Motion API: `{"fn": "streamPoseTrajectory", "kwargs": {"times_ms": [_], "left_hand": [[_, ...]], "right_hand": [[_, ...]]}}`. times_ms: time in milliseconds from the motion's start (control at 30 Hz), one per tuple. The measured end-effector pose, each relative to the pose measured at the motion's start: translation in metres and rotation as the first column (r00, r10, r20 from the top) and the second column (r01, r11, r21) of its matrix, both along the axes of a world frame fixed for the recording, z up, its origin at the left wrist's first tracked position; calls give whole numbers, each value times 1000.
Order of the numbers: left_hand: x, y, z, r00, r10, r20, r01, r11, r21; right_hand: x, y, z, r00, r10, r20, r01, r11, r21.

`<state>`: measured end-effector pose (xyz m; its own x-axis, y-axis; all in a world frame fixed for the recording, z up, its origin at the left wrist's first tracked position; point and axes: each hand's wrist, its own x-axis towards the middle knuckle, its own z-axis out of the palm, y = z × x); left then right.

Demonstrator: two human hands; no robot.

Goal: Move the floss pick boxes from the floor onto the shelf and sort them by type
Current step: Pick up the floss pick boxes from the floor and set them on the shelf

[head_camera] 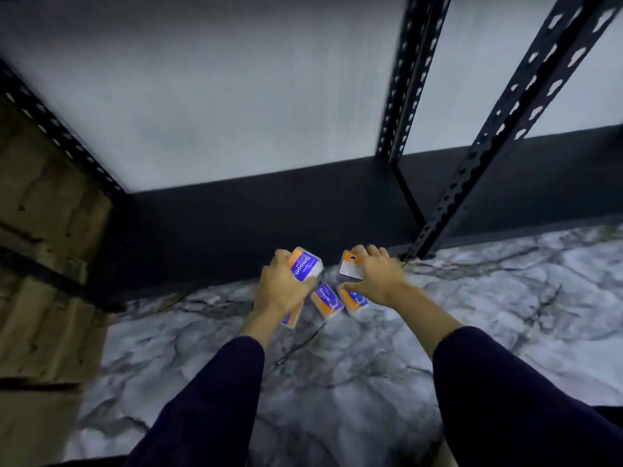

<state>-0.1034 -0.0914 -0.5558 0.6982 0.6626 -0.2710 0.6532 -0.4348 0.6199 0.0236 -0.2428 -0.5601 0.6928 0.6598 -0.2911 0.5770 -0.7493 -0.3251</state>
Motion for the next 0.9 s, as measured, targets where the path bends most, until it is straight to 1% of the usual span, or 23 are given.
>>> {"fn": "streamPoseTrajectory", "kwargs": {"times_ms": [100,200,400,533,600,700,800,900], "left_hand": [[4,-1,-52,999,1,-53,-4,999,-53],[11,0,-100,996,-7,-89,1,998,-63],[24,-5,-151,989,-47,-140,39,997,-64],[34,-13,-169,993,-65,-96,61,997,-41],[40,-16,-178,996,-36,-78,35,999,-20],[48,-20,-191,994,-19,-106,17,1000,-23],[52,-23,-195,989,-69,-131,64,997,-46],[52,-22,-190,981,-114,-157,108,993,-45]], "right_hand": [[5,0,-56,998,-35,-59,31,998,-58],[12,3,-106,995,-50,-85,40,993,-115],[21,13,-165,992,-85,-94,71,988,-138],[24,6,-186,983,-77,-169,60,993,-106],[25,2,-190,982,-74,-174,61,995,-77],[23,1,-192,982,-93,-162,83,994,-66],[22,3,-191,977,-107,-185,96,993,-65],[24,5,-185,969,-106,-222,81,989,-122]]}}
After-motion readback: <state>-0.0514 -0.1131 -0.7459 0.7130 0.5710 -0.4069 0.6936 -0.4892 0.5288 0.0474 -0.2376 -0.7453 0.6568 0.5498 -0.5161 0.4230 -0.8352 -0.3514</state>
